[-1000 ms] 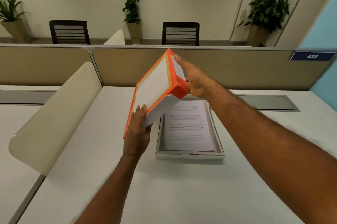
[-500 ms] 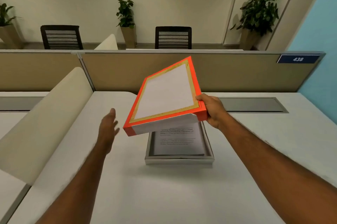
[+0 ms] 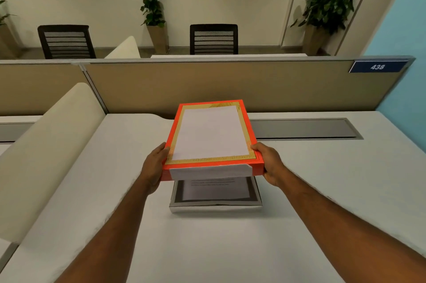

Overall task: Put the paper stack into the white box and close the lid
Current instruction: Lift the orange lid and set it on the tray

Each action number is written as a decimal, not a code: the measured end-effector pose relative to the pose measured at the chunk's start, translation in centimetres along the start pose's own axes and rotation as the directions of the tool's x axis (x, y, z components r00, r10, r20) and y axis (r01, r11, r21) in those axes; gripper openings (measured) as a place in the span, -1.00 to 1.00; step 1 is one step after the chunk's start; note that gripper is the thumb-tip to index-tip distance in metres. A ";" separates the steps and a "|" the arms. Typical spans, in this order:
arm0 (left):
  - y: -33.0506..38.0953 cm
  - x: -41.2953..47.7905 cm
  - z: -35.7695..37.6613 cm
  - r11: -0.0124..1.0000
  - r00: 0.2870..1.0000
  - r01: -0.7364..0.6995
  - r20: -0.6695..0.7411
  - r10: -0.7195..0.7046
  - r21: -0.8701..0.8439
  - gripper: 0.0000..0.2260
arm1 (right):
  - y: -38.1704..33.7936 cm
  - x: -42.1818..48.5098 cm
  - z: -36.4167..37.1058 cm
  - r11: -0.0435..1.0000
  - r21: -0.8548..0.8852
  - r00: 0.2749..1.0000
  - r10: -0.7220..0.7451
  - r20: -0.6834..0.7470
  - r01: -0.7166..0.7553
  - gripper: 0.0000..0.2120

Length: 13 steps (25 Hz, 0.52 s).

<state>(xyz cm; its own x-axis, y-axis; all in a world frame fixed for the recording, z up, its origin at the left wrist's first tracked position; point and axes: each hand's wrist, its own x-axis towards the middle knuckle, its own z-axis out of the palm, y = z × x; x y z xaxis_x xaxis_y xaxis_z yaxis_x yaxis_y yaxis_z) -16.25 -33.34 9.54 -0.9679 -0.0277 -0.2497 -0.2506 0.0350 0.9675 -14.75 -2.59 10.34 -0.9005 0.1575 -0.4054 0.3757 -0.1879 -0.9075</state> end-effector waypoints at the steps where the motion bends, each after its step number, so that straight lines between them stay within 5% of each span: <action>1: -0.1 0.2 0.3 1.000 1.000 -0.001 0.005 0.001 0.023 -0.70 | 0.5 0.3 -0.3 1.000 -0.009 1.000 0.007 -0.013 -0.007 -0.86; 4: -1.2 0.6 1.1 0.997 1.000 0.006 -0.005 -0.006 0.076 -0.63 | 2.0 0.8 -1.3 0.997 -0.077 0.999 0.023 -0.033 -0.025 -0.83; 9: -4.0 0.4 1.0 0.997 1.000 0.000 -0.015 0.001 0.072 -0.80 | 4.5 1.2 -1.9 0.963 -0.271 1.000 0.001 0.003 0.000 -0.71; 13: -5.9 -0.7 1.5 0.997 1.000 0.009 0.008 -0.009 0.071 -0.77 | 6.3 0.4 -2.5 0.976 -0.218 0.998 -0.009 0.055 0.021 -0.61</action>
<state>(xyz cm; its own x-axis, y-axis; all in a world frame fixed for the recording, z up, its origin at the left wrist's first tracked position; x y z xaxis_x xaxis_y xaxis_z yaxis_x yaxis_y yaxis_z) -14.12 -32.01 3.91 -0.9657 -0.0203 -0.2587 -0.2594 0.1060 0.9599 -12.17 -1.31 4.17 -0.9145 0.1054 -0.3907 0.3957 0.0316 -0.9178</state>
